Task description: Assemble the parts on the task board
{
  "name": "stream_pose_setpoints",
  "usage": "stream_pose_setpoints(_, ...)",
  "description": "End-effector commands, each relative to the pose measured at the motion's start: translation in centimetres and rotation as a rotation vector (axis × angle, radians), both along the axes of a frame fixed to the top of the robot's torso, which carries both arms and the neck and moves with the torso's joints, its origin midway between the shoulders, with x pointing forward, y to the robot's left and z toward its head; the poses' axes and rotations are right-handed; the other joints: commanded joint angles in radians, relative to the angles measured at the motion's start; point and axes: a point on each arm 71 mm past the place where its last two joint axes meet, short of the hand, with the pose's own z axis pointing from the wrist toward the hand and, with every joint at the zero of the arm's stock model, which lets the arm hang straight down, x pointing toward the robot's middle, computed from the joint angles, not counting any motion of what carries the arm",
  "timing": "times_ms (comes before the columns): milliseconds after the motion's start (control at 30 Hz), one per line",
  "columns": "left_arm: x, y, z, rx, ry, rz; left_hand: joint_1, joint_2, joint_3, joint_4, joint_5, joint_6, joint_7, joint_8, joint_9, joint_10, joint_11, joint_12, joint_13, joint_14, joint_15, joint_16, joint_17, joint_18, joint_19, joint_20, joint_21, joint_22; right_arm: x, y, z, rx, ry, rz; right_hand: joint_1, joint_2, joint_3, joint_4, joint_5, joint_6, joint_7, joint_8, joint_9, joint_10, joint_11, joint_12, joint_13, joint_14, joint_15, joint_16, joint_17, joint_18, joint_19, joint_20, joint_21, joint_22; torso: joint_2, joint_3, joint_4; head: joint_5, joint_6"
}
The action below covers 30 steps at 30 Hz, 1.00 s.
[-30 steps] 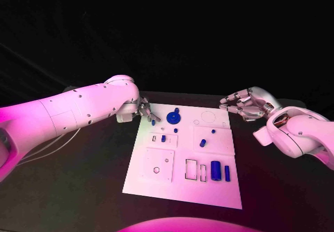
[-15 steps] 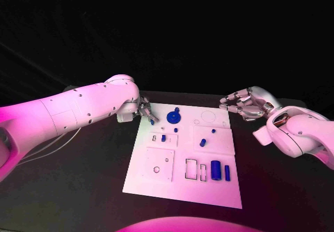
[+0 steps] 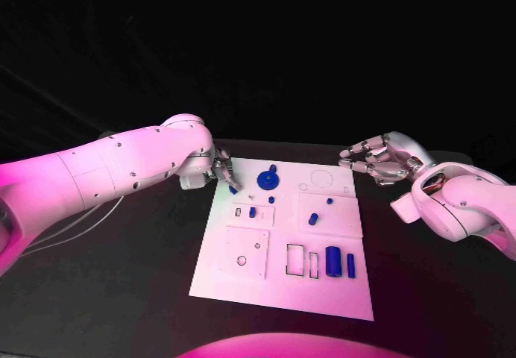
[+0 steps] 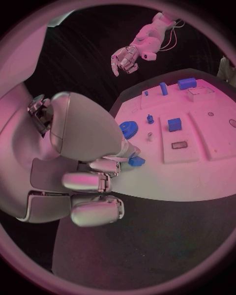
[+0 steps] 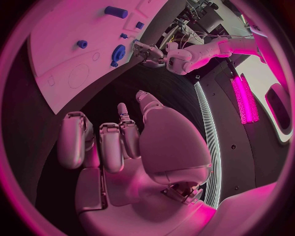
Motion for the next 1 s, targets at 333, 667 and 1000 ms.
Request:
stream_pose_setpoints(333, -1.2, 1.1, 0.2, -0.103, 0.046, 0.087, -0.026, -0.072, 0.247, 0.027, 0.004, 0.013, -0.005, 0.023, 0.037, 0.019, -0.006, 0.005, -0.179, 0.098, 0.002, 0.002, 0.263, -0.011, -0.003, 0.003, -0.004, 0.003, 0.0, 0.1, 0.0, -0.002, -0.002, 0.014, -0.01, 0.003, -0.008, 0.0, 0.005, -0.003, -0.003, 0.003, 0.001, -0.002, -0.004, 0.002, 0.094, 0.059, 0.002, -0.004, 0.133, 0.019, -0.005, -0.001, 0.001, 0.041, -0.002, 0.0002, 0.0013, 0.006, 0.002)
stream_pose_setpoints(667, -2.7, 1.3, 0.8, -0.138, 0.01, 0.108, -0.071, -0.127, 0.367, 0.006, 0.006, 0.022, -0.012, 0.042, 0.058, 0.037, -0.013, 0.014, -0.165, 0.098, -0.004, 0.002, 0.263, -0.013, 0.006, -0.002, 0.003, 0.018, 0.0, 0.3, -0.1, -0.001, -0.002, 0.017, -0.01, 0.004, -0.009, 0.0, 0.005, -0.003, -0.003, 0.003, 0.001, -0.003, -0.004, 0.001, 0.093, 0.059, 0.002, -0.005, 0.131, 0.019, -0.006, -0.001, -0.001, 0.039, -0.001, 0.0001, 0.0007, 0.01, 0.003)
stream_pose_setpoints(1000, -4.0, 1.2, 1.2, -0.124, -0.064, 0.096, -0.113, -0.167, 0.457, -0.015, 0.003, 0.028, -0.017, 0.057, 0.073, 0.05, -0.018, 0.019, -0.158, 0.098, -0.009, 0.002, 0.263, -0.015, 0.011, -0.005, 0.007, 0.028, 0.0, 0.3, -0.2, 0.0, -0.001, 0.018, -0.01, 0.004, -0.009, 0.0, 0.005, -0.003, -0.003, 0.003, 0.001, -0.003, -0.004, 0.001, 0.093, 0.059, 0.002, -0.005, 0.131, 0.019, -0.006, -0.001, -0.001, 0.039, -0.001, 0.0007, 0.001, 0.014, 0.002)
